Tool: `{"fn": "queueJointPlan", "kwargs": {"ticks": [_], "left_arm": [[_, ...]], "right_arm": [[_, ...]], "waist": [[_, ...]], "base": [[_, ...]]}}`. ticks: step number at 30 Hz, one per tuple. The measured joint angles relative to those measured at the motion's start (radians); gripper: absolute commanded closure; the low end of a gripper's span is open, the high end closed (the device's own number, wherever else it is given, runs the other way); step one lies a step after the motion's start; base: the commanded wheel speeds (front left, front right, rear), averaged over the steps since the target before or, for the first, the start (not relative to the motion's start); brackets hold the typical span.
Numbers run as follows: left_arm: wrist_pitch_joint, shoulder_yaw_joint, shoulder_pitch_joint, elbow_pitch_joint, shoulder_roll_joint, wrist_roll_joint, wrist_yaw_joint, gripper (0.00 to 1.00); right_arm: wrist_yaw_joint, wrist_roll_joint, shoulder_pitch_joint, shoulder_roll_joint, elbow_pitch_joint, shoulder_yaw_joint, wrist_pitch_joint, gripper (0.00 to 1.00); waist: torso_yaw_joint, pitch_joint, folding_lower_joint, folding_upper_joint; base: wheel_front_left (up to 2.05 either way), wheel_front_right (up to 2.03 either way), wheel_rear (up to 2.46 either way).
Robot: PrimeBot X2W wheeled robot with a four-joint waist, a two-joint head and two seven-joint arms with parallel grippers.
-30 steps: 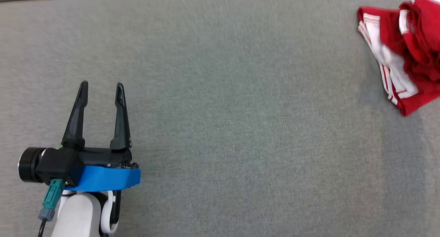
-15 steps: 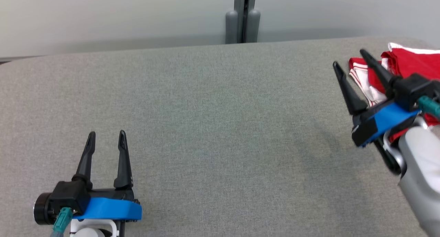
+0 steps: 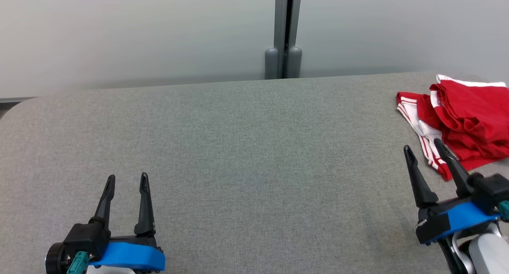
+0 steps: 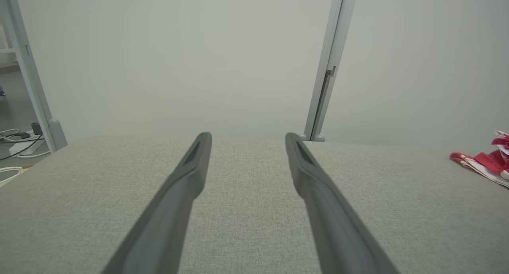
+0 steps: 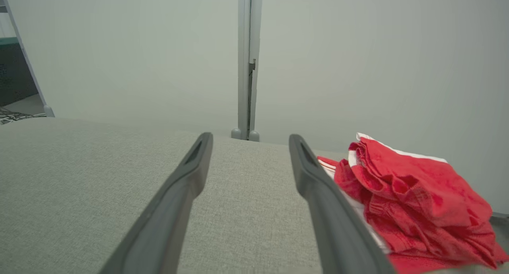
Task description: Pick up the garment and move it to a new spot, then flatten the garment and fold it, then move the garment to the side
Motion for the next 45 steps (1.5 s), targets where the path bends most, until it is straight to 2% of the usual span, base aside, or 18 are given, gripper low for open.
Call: {"fn": "queueJointPlan", "kwargs": {"ticks": [6, 10, 17, 39, 40, 45], "left_arm": [[-0.001, 0.0, 0.004, 0.009, 0.001, 0.0, 0.0, 0.0], [-0.001, -0.002, 0.005, 0.015, 0.001, 0.009, 0.003, 0.0], [-0.001, -0.009, 0.004, 0.02, 0.001, 0.012, 0.007, 0.0], [0.002, -0.027, 0.005, 0.025, 0.016, 0.009, 0.015, 0.0], [0.002, -0.027, 0.005, 0.029, 0.015, 0.009, 0.015, 1.0], [0.005, -0.032, 0.033, 0.074, 0.0, 0.009, 0.015, 1.0]], "right_arm": [[0.0, -0.058, 0.102, 0.072, -0.111, -0.089, 0.024, 0.0], [0.0, -0.081, 0.149, 0.142, -0.175, -0.146, 0.049, 0.0], [0.0, -0.127, 0.204, 0.218, -0.246, -0.184, 0.081, 0.0], [0.0, -0.146, 0.221, 0.252, -0.245, -0.185, 0.084, 0.0], [0.0, -0.146, 0.221, 0.253, -0.241, -0.184, 0.084, 1.0], [0.0, -0.143, 0.227, 0.254, -0.191, -0.182, 0.086, 1.0]], "waist": [[0.001, -0.012, 0.0001, 0.0], [0.008, -0.019, 0.0001, 0.0], [0.02, -0.028, 0.0001, 0.0], [0.025, -0.047, 0.0001, 0.0], [0.025, -0.047, 0.0002, 0.0], [0.025, -0.047, 0.0001, 0.0]], "base": [[0.0, 0.0, 0.0], [0.0, 0.0, 0.0], [0.0, 0.0, 0.0], [0.0, 0.0, 0.0], [0.0, 0.0, 0.0], [0.0, 0.0, 0.0]]}}
